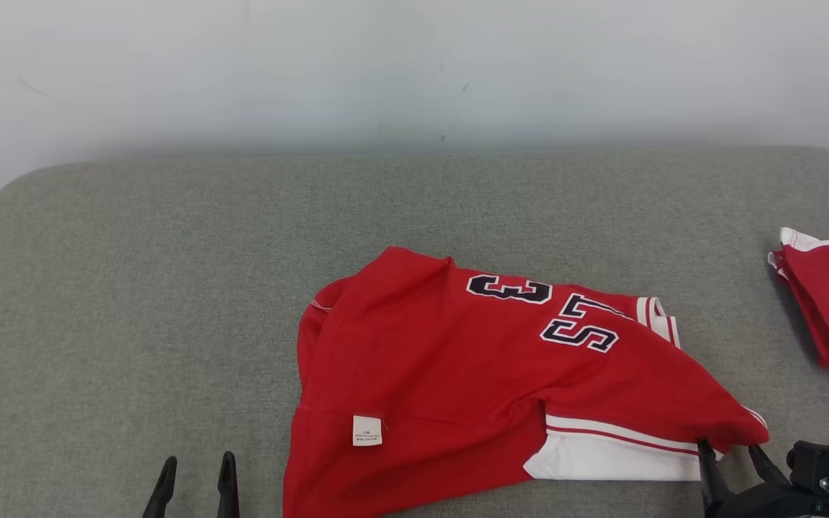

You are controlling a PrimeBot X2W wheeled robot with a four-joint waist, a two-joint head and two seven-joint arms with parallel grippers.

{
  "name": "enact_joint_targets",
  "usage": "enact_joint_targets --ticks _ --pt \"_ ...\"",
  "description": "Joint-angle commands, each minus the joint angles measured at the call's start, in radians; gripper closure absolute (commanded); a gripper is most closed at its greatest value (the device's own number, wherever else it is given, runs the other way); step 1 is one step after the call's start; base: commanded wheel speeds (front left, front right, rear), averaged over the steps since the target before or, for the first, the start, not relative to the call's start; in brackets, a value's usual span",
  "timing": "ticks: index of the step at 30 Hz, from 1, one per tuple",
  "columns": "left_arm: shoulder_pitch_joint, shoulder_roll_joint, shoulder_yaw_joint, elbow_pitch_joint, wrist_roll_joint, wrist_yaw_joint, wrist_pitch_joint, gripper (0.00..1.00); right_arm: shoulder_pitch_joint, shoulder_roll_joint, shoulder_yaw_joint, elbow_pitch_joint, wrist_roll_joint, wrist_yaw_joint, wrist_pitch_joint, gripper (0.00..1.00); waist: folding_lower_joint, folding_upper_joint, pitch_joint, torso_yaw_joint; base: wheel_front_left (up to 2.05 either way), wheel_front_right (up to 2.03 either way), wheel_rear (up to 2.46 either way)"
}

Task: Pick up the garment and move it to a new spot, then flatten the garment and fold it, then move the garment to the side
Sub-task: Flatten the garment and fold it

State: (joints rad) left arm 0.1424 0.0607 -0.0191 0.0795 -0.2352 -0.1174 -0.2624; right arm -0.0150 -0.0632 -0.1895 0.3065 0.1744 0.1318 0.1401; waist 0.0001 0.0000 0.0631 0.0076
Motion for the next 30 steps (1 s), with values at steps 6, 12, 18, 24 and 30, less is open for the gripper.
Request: enact_joint_targets --ticks 6,12,18,24,30 --pt "-0.004 -0.007 0.005 0.005 0.014 -0.01 -0.003 0.0 -0.032 -0.003 -0.026 0.031 -0.028 -0.003 -0.048 0.02 -0.0001 0.0 0.01 0.016 0.0 0.0 0.0" --pt "0.006 -0.009 0.008 0.007 0.018 -0.014 -0.003 0.0 -0.02 -0.003 -0.029 -0.011 -0.042 -0.003 -0.104 1.0 -0.0001 0.0 0.0 0.02 0.0 0.0 0.0" --pt "0.019 -0.01 0.01 0.009 0.015 -0.012 -0.003 0.0 0.011 0.003 -0.044 -0.127 -0.042 -0.003 -0.115 1.0 -0.0001 0.0 -0.015 0.02 0.0 0.0 0.0" --pt "0.025 -0.01 0.006 0.011 0.011 -0.013 -0.003 0.0 0.036 0.009 -0.038 -0.292 -0.029 -0.003 -0.035 1.0 -0.0001 0.0 -0.023 0.024 0.0 0.0 0.0" --pt "0.009 -0.01 -0.006 0.011 0.008 -0.013 -0.003 0.0 0.035 0.012 -0.06 -0.429 0.002 -0.003 0.06 1.0 -0.0001 0.0 -0.018 0.057 0.0 0.0 0.0"
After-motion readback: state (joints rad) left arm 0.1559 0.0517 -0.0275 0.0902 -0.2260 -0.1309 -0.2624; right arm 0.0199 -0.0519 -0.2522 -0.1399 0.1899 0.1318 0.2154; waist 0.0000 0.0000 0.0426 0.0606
